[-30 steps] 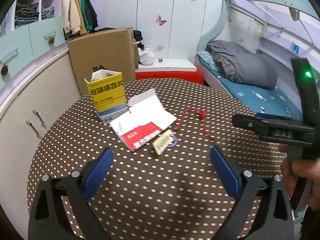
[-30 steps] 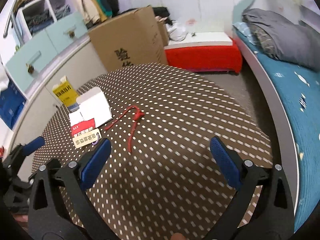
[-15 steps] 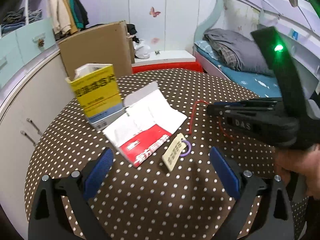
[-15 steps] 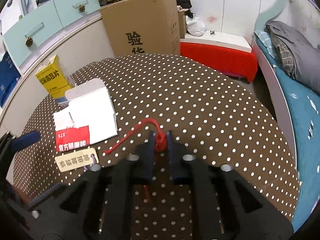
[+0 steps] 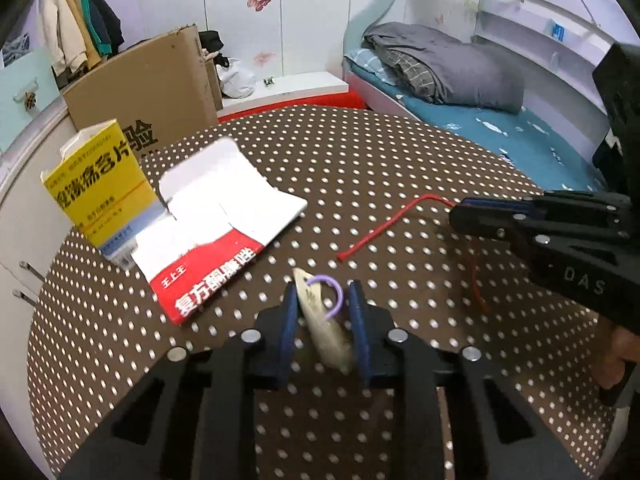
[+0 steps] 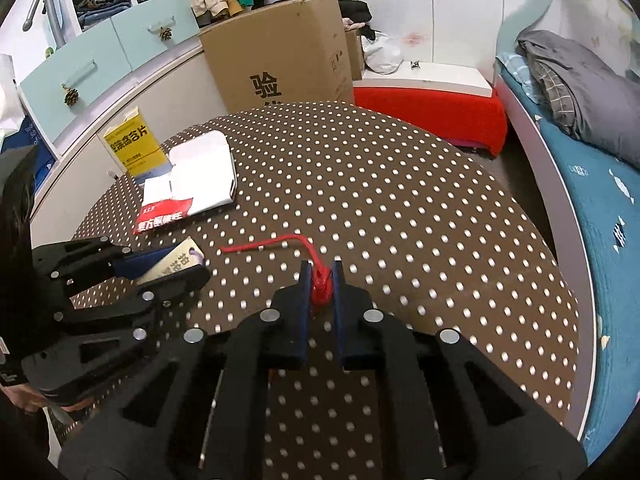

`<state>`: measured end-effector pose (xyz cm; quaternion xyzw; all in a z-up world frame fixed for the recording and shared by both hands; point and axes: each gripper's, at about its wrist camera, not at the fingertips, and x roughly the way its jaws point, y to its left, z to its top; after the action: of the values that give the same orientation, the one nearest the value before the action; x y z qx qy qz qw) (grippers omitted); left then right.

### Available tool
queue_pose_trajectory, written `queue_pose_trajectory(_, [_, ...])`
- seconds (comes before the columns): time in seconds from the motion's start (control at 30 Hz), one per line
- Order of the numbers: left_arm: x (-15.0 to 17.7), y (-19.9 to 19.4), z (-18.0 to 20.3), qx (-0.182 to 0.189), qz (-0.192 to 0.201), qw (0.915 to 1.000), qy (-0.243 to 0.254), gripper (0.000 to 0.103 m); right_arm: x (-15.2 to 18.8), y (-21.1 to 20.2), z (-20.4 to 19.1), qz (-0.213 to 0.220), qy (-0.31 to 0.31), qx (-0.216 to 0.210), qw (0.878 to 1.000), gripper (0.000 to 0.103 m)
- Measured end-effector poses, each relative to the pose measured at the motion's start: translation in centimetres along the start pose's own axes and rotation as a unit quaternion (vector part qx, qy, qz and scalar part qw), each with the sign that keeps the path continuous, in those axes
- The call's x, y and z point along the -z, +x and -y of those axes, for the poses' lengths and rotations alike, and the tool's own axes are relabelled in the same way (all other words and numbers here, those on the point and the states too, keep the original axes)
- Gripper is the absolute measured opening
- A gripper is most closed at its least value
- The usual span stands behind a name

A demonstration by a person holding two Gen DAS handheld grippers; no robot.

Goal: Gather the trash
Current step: 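Grasp the red string with the right gripper while the left grasps the cream tag, then carry the red string and cream tag to the wastebasket and release both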

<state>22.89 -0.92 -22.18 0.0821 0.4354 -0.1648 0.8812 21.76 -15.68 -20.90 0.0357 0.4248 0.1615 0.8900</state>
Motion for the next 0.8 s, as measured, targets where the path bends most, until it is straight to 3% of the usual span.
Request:
queue_pose_trajectory(0.2, [0.0, 0.3, 0.2, 0.002, 0.005, 1.0000, -0.002, 0.033, 0.7, -0.6, 0.5, 0.001, 0.005, 0.000, 1.000, 0.010])
queue_pose_trajectory(0.23, [-0.2, 0.4, 0.2, 0.007, 0.005, 0.9999, -0.005, 0.033, 0.8, -0.7, 0.7, 0.002, 0.006, 0.001, 1.000, 0.010])
queue_pose_trajectory(0.3, [-0.4, 0.6, 0.1, 0.013, 0.005, 0.9998, -0.013, 0.022, 0.9, -1.1, 0.9, 0.005, 0.008, 0.000, 1.000, 0.010])
queue_pose_trajectory(0.4, [-0.2, 0.3, 0.0, 0.035, 0.002, 0.9990, -0.029, 0.022, 1.1, -2.0, 1.2, 0.012, 0.008, -0.002, 1.000, 0.010])
queue_pose_trajectory(0.8, [1.3, -4.2, 3.4, 0.048, 0.033, 0.9980, -0.026, 0.022, 1.6, -8.2, 3.0, 0.059, 0.004, 0.009, 0.998, 0.010])
